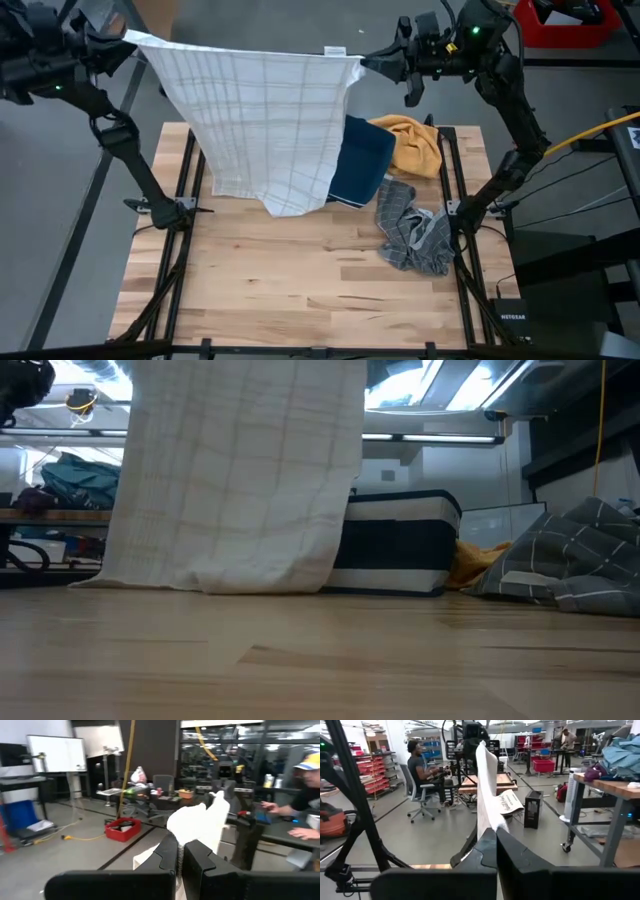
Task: Fold towel
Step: Fold the white patterned towel
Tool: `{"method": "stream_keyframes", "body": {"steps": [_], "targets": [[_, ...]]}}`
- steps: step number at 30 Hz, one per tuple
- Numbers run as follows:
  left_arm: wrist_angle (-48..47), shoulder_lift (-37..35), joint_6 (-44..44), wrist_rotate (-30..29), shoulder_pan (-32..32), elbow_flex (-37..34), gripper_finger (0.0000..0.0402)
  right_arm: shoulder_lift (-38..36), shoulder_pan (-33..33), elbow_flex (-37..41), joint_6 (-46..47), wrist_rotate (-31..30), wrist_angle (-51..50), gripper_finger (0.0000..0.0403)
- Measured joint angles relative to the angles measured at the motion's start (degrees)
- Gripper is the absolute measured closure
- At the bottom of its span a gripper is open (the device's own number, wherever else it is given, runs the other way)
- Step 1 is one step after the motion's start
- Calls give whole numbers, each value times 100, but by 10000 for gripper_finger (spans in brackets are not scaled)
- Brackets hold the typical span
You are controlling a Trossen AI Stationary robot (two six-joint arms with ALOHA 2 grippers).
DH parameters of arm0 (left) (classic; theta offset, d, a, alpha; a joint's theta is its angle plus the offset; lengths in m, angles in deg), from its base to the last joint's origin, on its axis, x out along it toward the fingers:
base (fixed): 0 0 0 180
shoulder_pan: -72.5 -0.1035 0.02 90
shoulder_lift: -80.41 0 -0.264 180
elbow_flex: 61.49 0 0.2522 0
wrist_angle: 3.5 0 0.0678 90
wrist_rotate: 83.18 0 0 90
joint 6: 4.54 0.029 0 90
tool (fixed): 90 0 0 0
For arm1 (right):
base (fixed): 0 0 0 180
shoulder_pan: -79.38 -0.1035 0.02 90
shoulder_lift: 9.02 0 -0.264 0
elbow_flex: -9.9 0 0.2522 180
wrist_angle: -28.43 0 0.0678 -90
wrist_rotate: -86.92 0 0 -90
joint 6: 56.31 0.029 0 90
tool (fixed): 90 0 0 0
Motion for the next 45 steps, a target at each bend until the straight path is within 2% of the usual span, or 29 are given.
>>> {"method": "stream_keyframes", "body": {"steps": [4,7,17,22,27,34,41,45], "targets": [[139,125,139,6,-41,0,402,-2,2,0,11,63,-6,403],[510,190,187,6,-408,4,401,-15,0,0,13,158,-47,403],[439,230,141,35,-1703,79,401,-15,-373,0,-23,443,-378,403],[422,226,-179,35,-1826,-82,401,-7,-600,0,-31,434,-389,403],[325,198,-773,-7,-1349,-547,402,-15,-880,0,-33,457,-396,403],[289,263,-1680,219,-222,-909,402,-22,-1298,0,-37,474,-396,403],[167,274,-1933,1447,1047,-957,401,-22,-1614,0,-118,464,-399,403],[-220,270,-2208,1831,1732,-955,401,-22,-1672,0,-225,406,-433,403]]}}
